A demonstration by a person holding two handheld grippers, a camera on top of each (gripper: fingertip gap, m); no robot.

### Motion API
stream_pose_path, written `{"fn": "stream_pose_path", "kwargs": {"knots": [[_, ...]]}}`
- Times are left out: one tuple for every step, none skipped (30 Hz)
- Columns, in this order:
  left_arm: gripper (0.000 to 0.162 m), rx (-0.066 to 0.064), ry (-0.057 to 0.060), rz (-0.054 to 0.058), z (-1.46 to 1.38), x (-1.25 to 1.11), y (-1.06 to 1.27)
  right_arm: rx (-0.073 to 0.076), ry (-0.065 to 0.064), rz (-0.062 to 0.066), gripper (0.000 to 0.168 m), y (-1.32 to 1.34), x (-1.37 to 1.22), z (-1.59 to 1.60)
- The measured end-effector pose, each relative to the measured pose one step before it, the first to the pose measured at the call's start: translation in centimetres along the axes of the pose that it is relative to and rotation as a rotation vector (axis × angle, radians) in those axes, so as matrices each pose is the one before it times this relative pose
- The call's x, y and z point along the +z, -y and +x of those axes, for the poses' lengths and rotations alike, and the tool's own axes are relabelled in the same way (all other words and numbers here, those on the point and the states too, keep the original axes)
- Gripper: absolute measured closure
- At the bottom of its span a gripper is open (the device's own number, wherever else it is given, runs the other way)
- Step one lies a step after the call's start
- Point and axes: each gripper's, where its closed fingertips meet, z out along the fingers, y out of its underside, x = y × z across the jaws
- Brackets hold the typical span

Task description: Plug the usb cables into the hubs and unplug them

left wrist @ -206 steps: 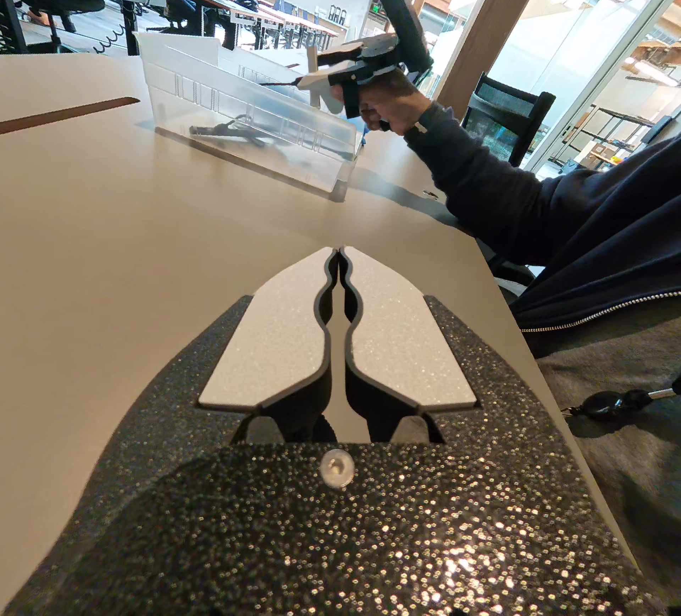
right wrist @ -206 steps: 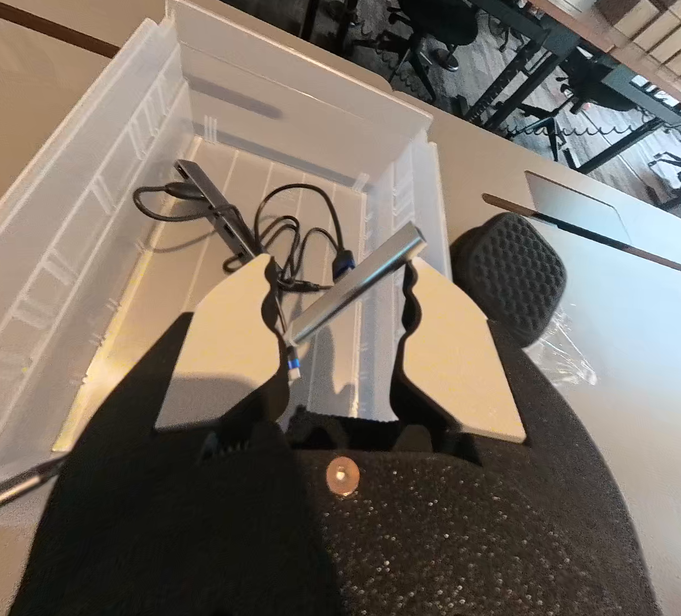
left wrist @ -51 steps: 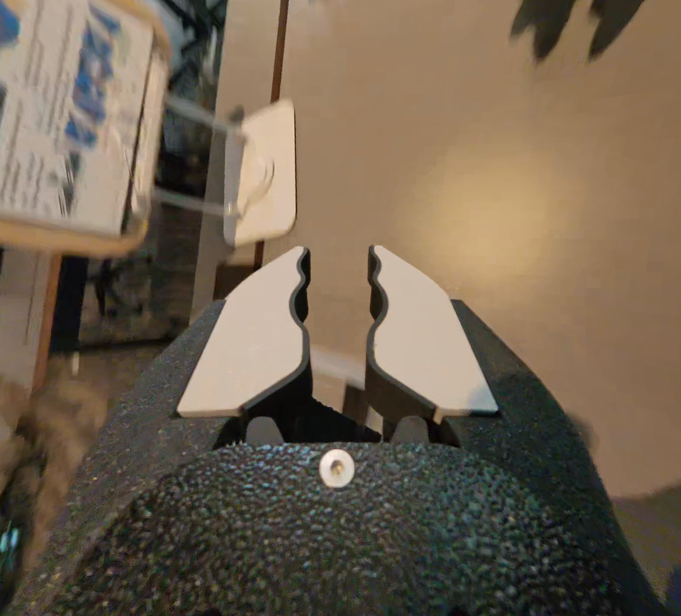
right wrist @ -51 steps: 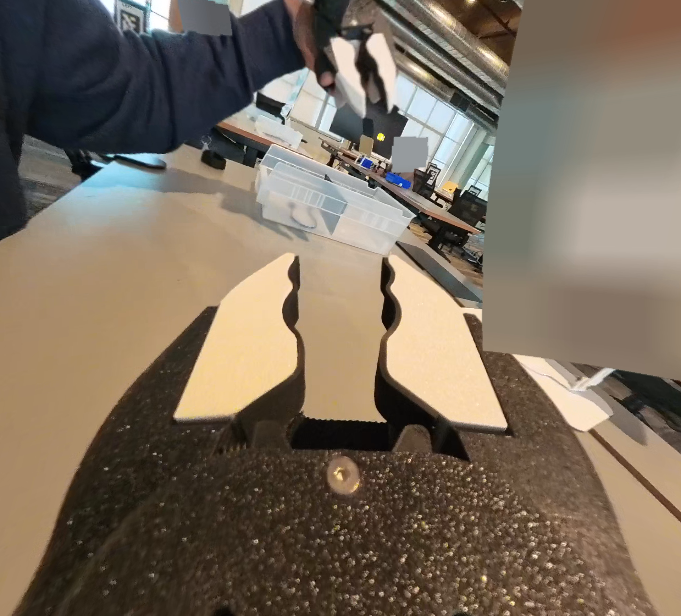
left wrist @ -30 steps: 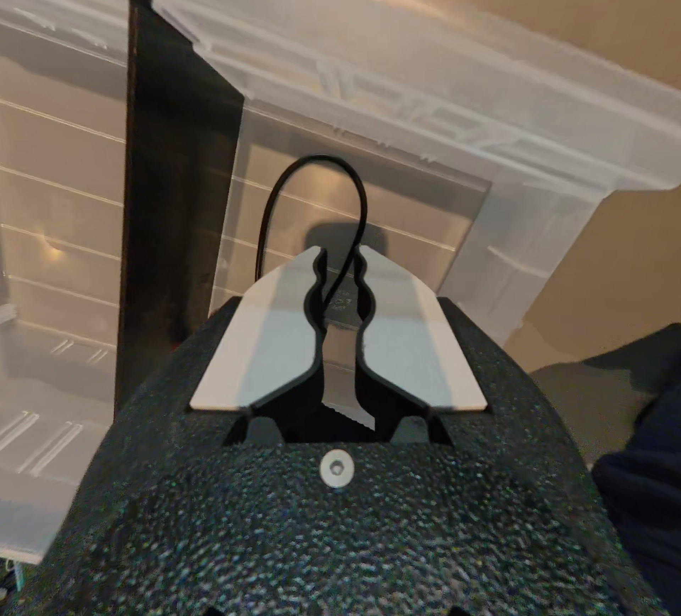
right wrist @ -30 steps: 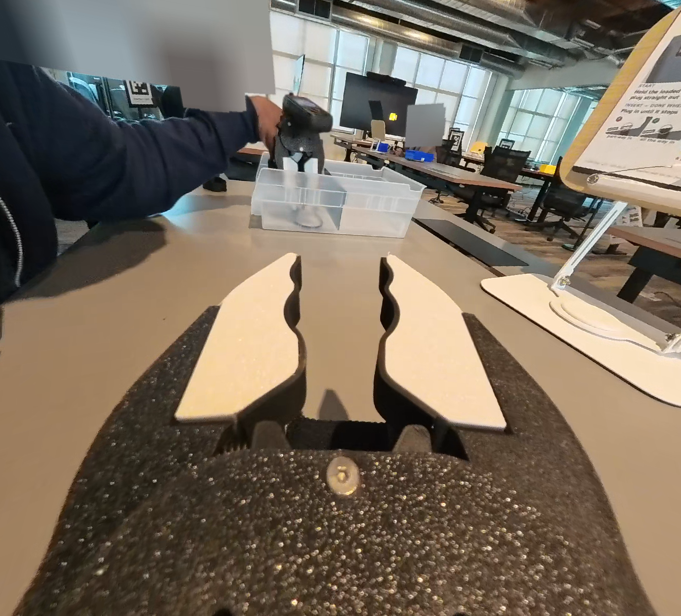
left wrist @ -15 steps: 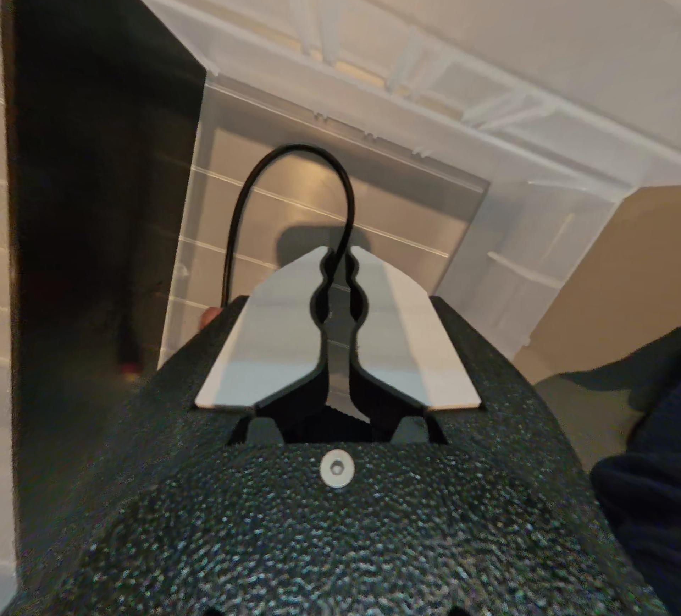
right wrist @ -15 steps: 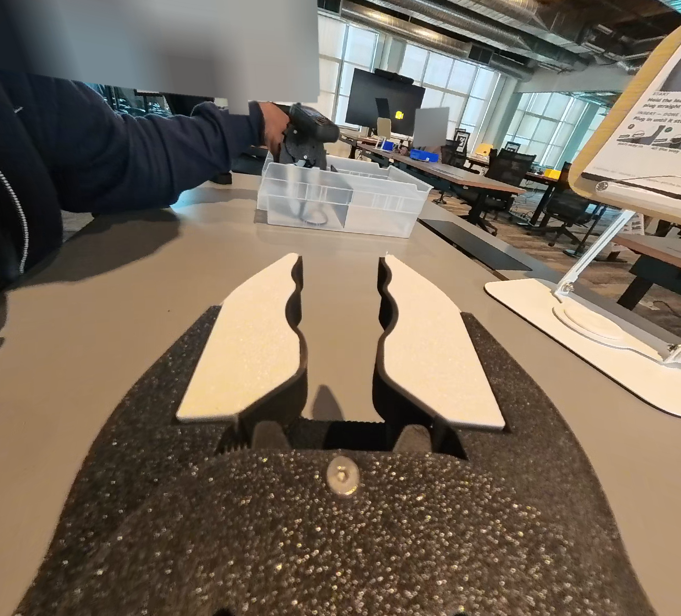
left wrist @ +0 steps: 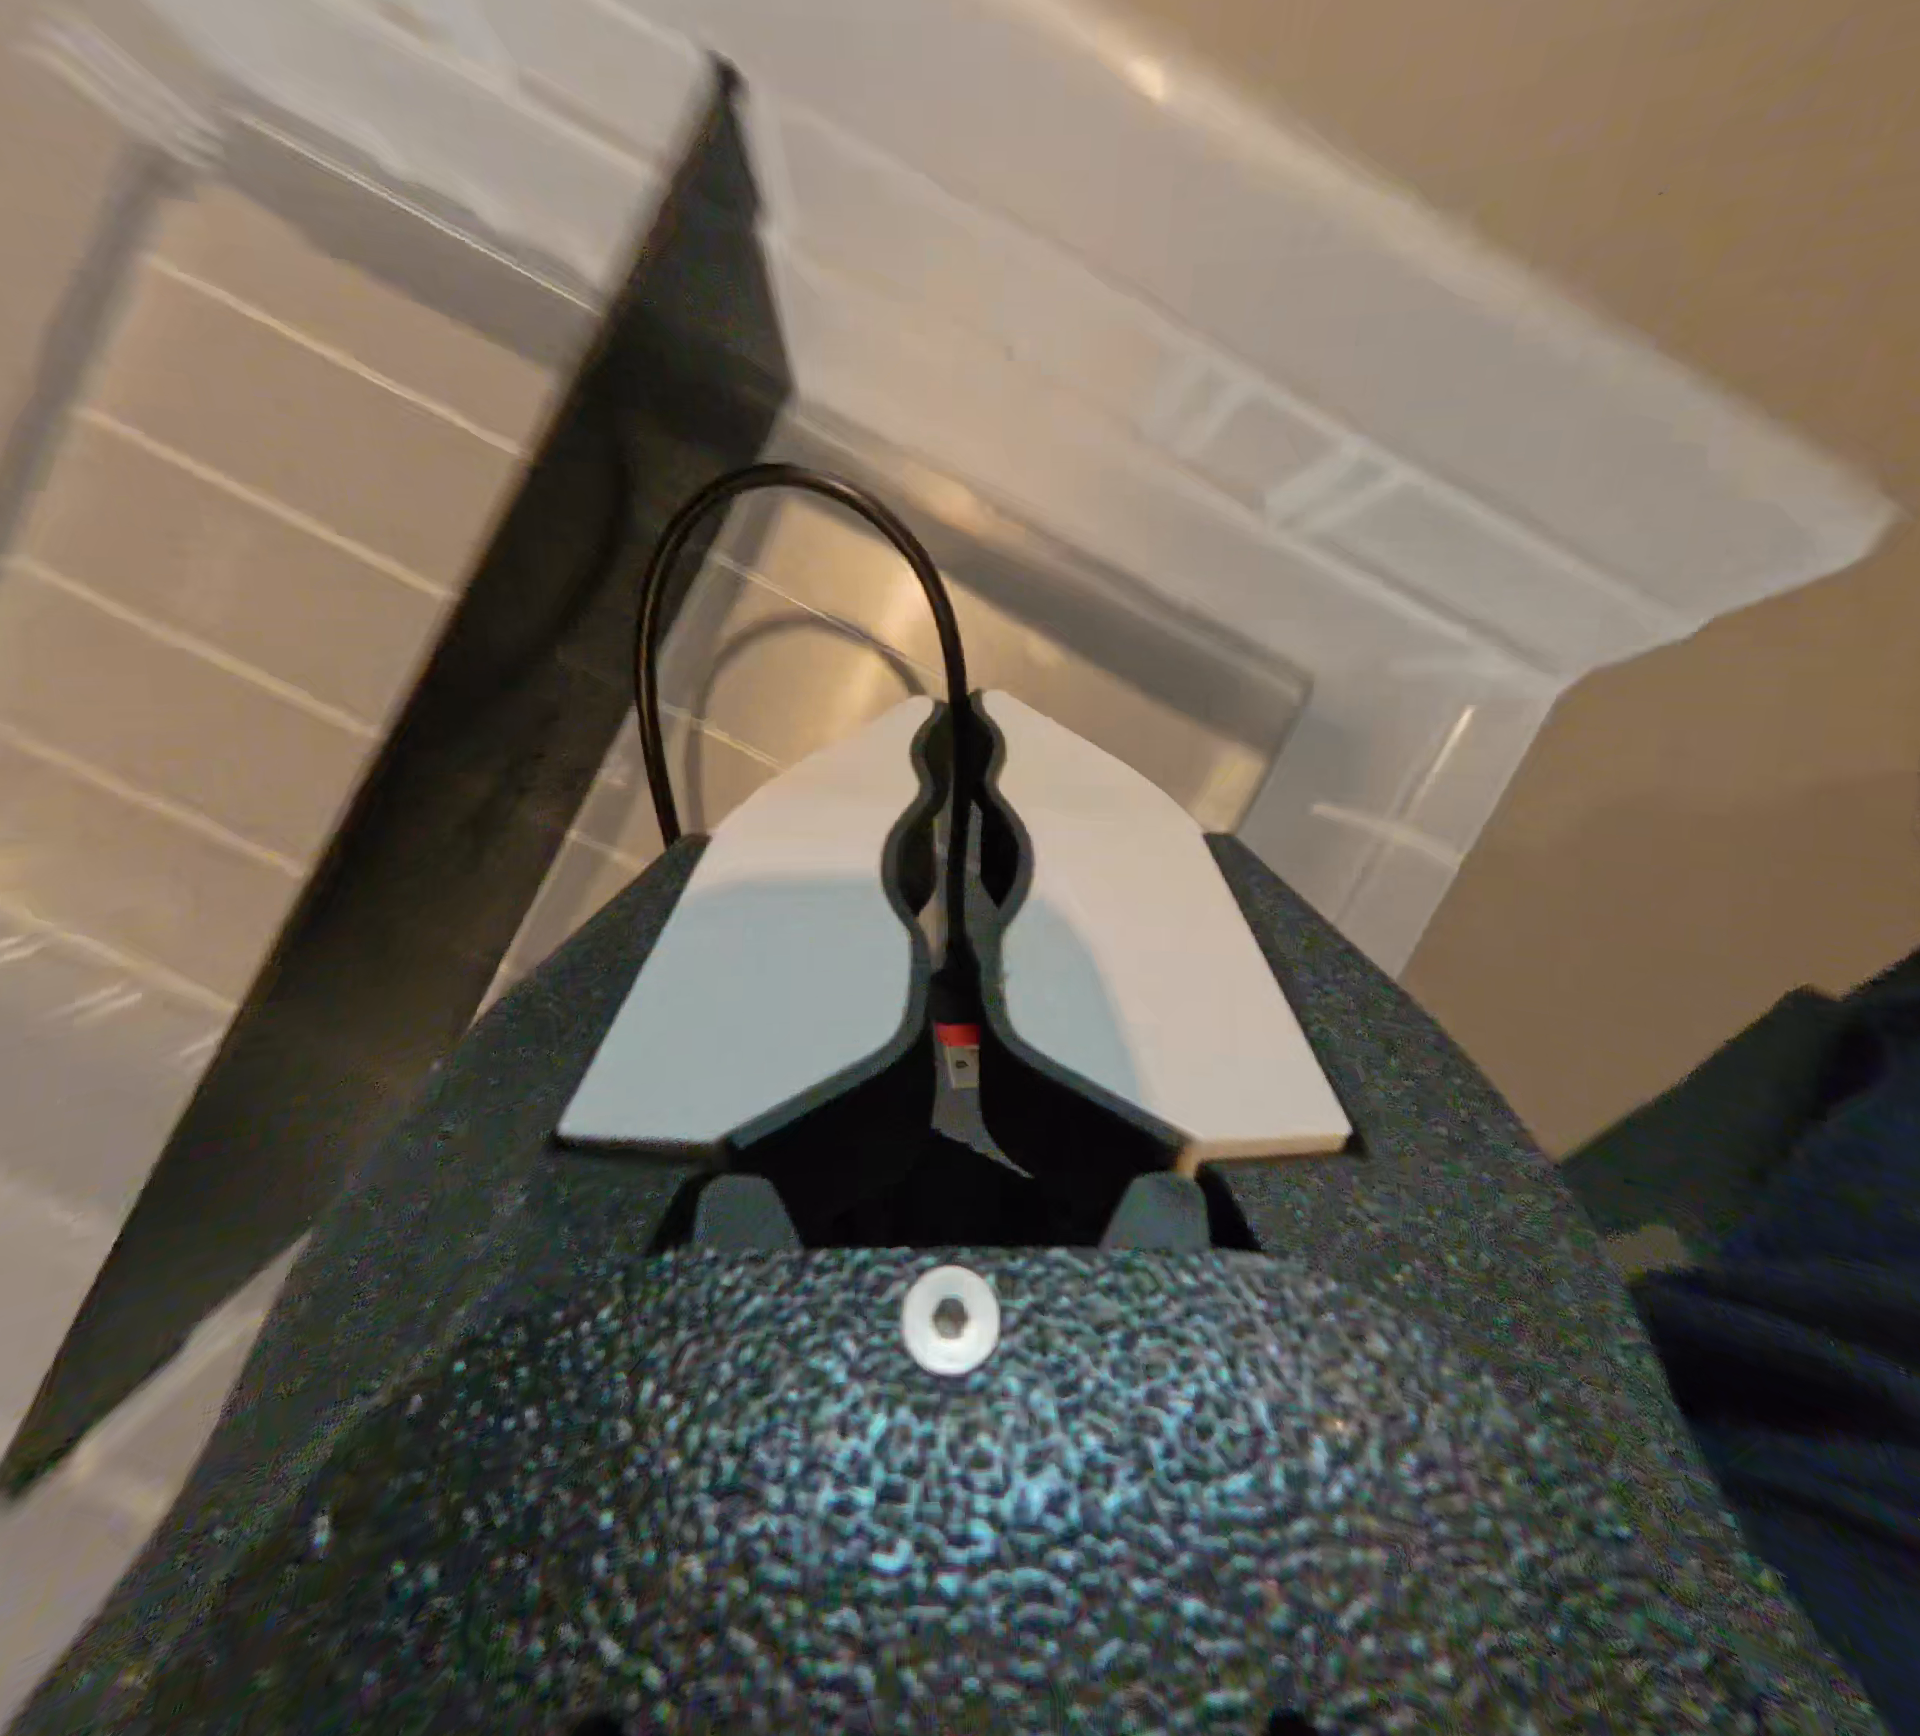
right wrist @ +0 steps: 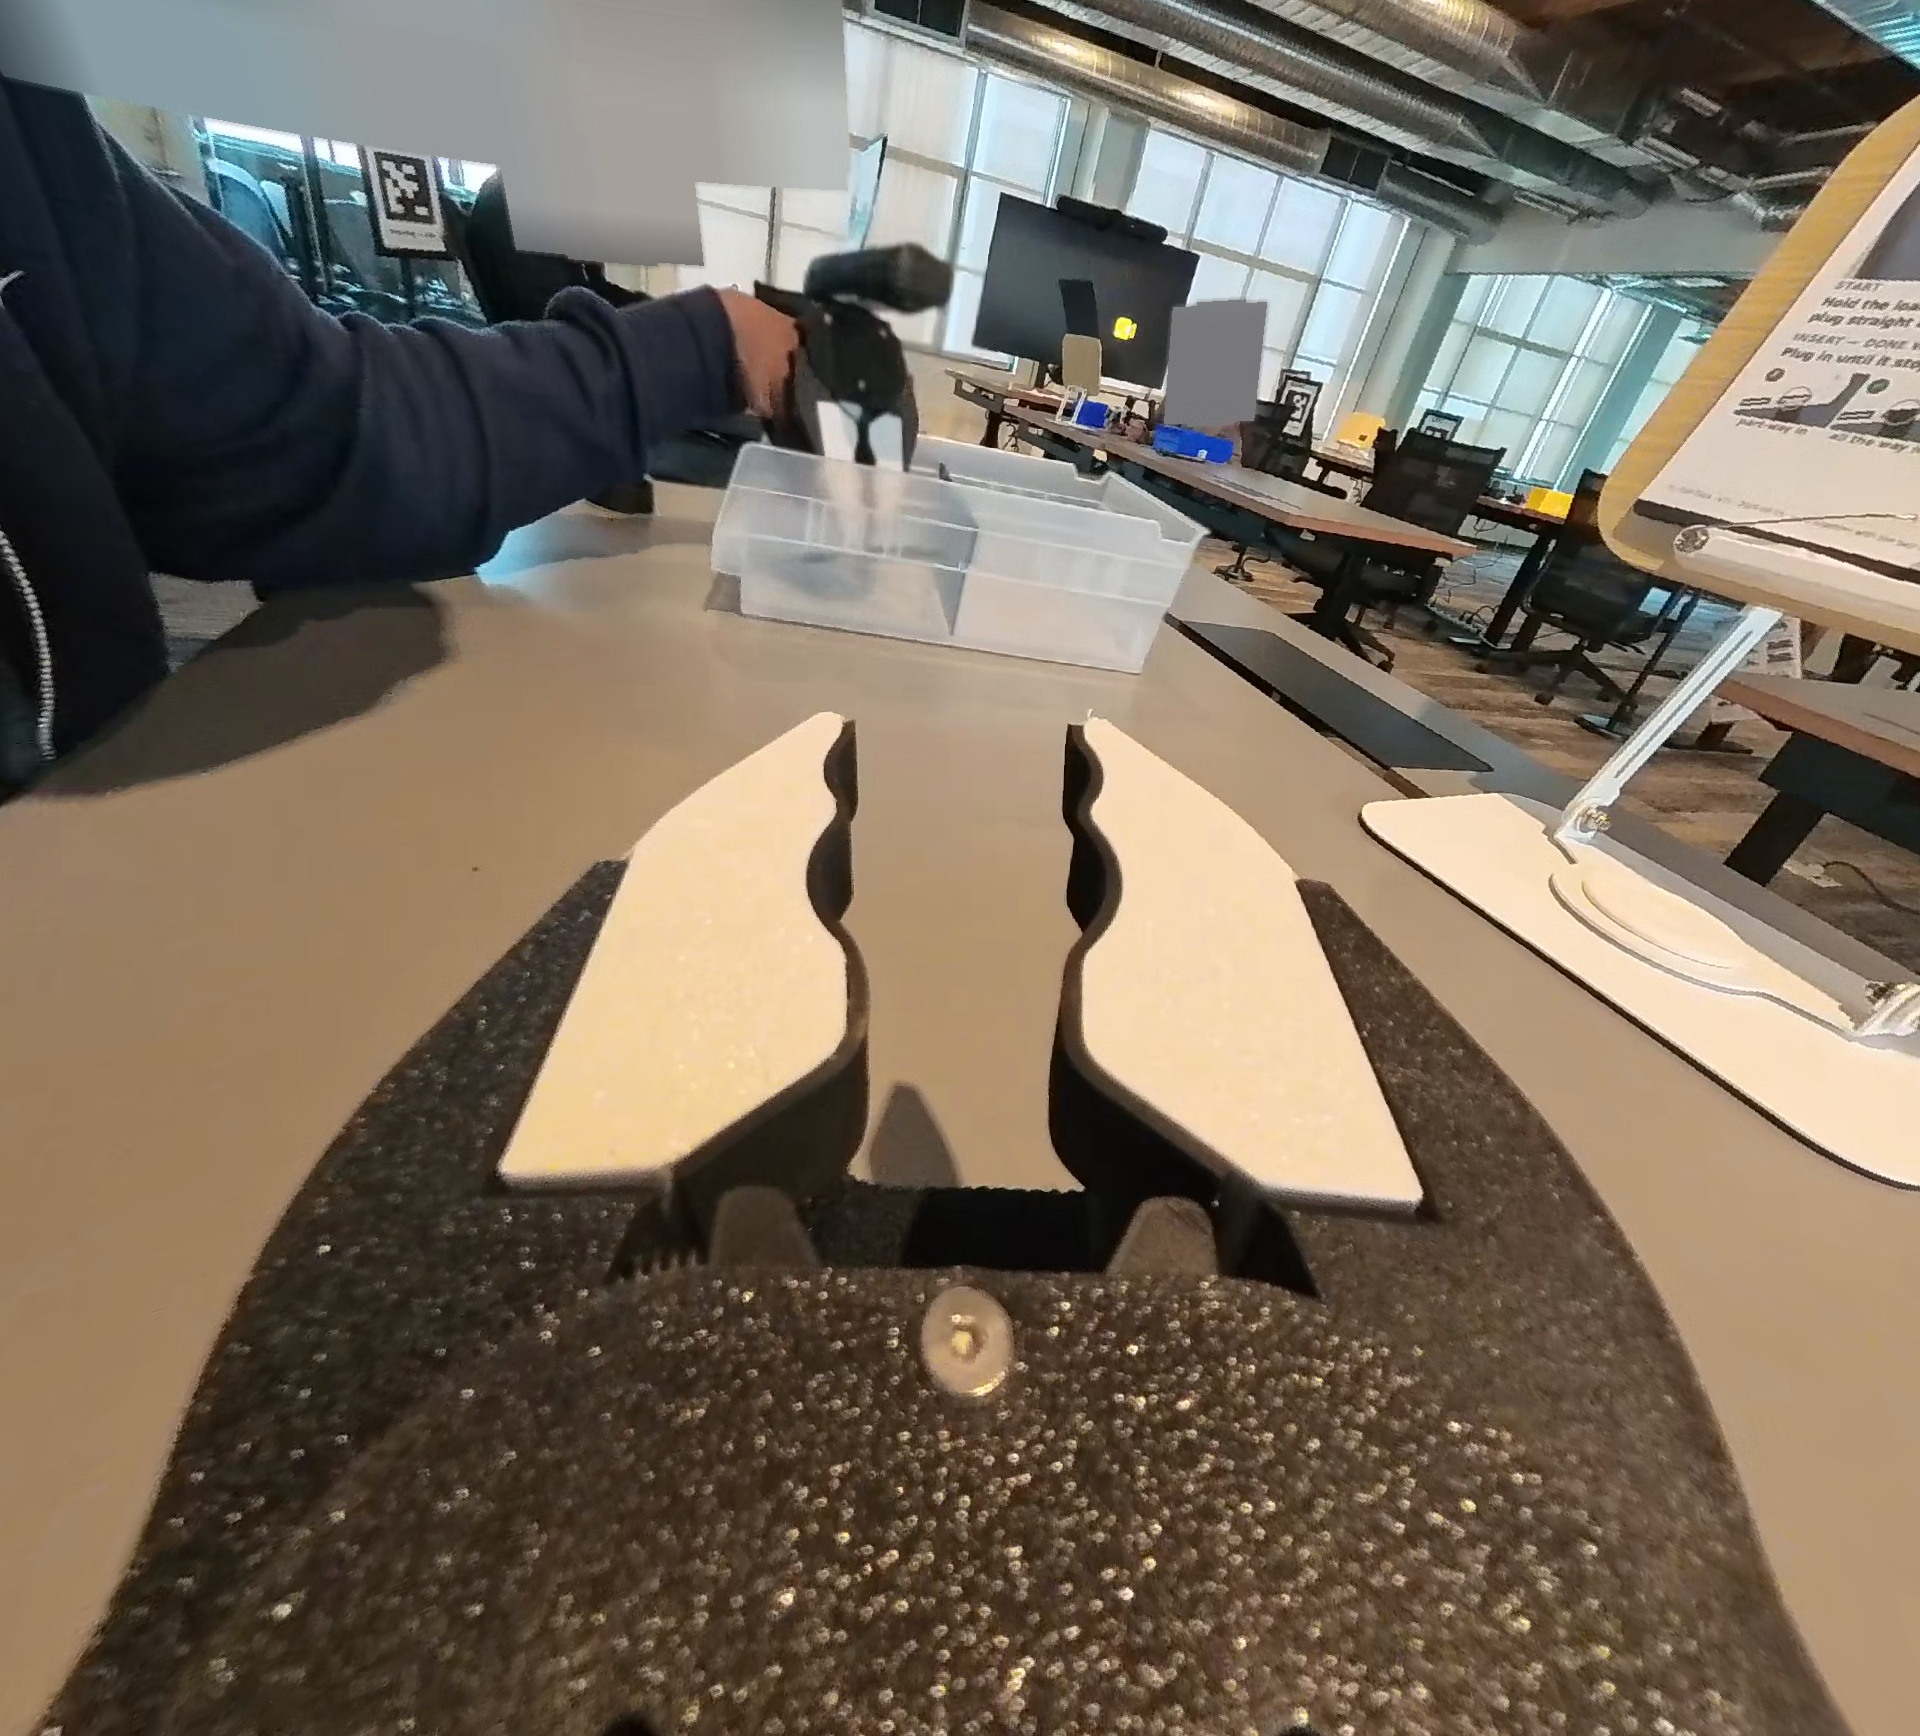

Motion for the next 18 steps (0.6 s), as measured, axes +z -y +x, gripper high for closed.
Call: {"fn": "stream_pose_path", "kwargs": {"knots": [[0.159, -0.0204, 0.031, 0.0581, -0.347, -1.097, 0.379, -0.0004, 0.0029, 0.0004, 0.13, 0.011, -0.004, -0.061], [0.159, -0.0124, 0.0388, 0.0525, -0.335, -1.192, 0.413, -0.0015, 0.0031, 0.0008, 0.13, 0.013, -0.008, -0.085], [0.159, -0.0147, 0.0459, 0.0556, -0.37, -1.244, 0.612, -0.0021, 0.0026, 0.0011, 0.13, 0.031, -0.017, -0.091], [0.159, -0.0086, 0.0522, 0.0564, -0.395, -1.287, 0.834, -0.0022, 0.0032, 0.0005, 0.131, 0.014, -0.008, -0.103], [0.159, -0.0028, 0.0405, 0.0663, -0.169, -1.203, 1.17, -0.0033, 0.0028, -0.0003, 0.131, 0.014, 0.006, -0.101], [0.159, 0.0043, 0.0431, 0.0758, -0.151, -1.101, 1.557, -0.0041, 0.0014, 0.0, 0.131, 0.01, -0.001, -0.084], [0.16, 0.0057, 0.0333, 0.0869, 0.024, -0.85, 1.967, -0.0034, 0.0007, 0.0003, 0.131, 0.007, 0.007, -0.053], [0.16, 0.0122, 0.0132, 0.078, 0.395, -0.389, 2.121, -0.0021, 0.0004, 0.0, 0.131, 0.009, 0.004, -0.034], [0.16, 0.0181, 0.0187, 0.0613, 0.378, 0.079, 2.074, -0.0006, -0.0009, 0.0, 0.131, 0.003, -0.003, 0.002], [0.16, 0.0183, 0.0018, 0.0461, 0.645, 0.518, 1.981, 0.0011, -0.0024, 0.0018, 0.131, 0.03, 0.003, 0.043], [0.16, 0.0219, 0.0019, 0.0487, 0.639, 0.864, 2.089, 0.003, -0.003, 0.0039, 0.131, 0.058, -0.028, 0.055], [0.16, 0.0137, -0.0158, 0.048, 0.847, 1.174, 2.102, 0.0037, -0.0032, 0.004, 0.131, 0.064, -0.029, 0.076], [0.159, 0.0102, -0.0209, 0.0414, 0.849, 1.447, 2.0, 0.0032, -0.004, 0.0049, 0.131, 0.084, -0.056, 0.071], [0.16, 0.0107, -0.0084, 0.0372, 0.636, 1.683, 1.944, 0.0036, -0.0023, 0.0064, 0.131, 0.106, -0.054, 0.042], [0.16, 0.0128, -0.0295, 0.029, 0.918, 1.916, 1.78, 0.0033, -0.0001, 0.0054, 0.131, 0.101, -0.048, -0.024], [0.16, 0.0099, -0.0176, 0.0344, 0.693, 2.103, 1.804, -0.0007, 0.0007, 0.0021, 0.131, 0.069, -0.038, -0.078], [0.159, 0.0049, -0.0254, 0.0316, 0.748, 2.29, 1.643, -0.0061, 0.0007, 0.0008, 0.131, 0.07, -0.021, -0.14], [0.159, 0.0112, -0.0451, 0.0223, 1.036, 2.469, 1.376, -0.0099, 0.0035, 0.0015, 0.131, 0.103, -0.02, -0.253]]}}
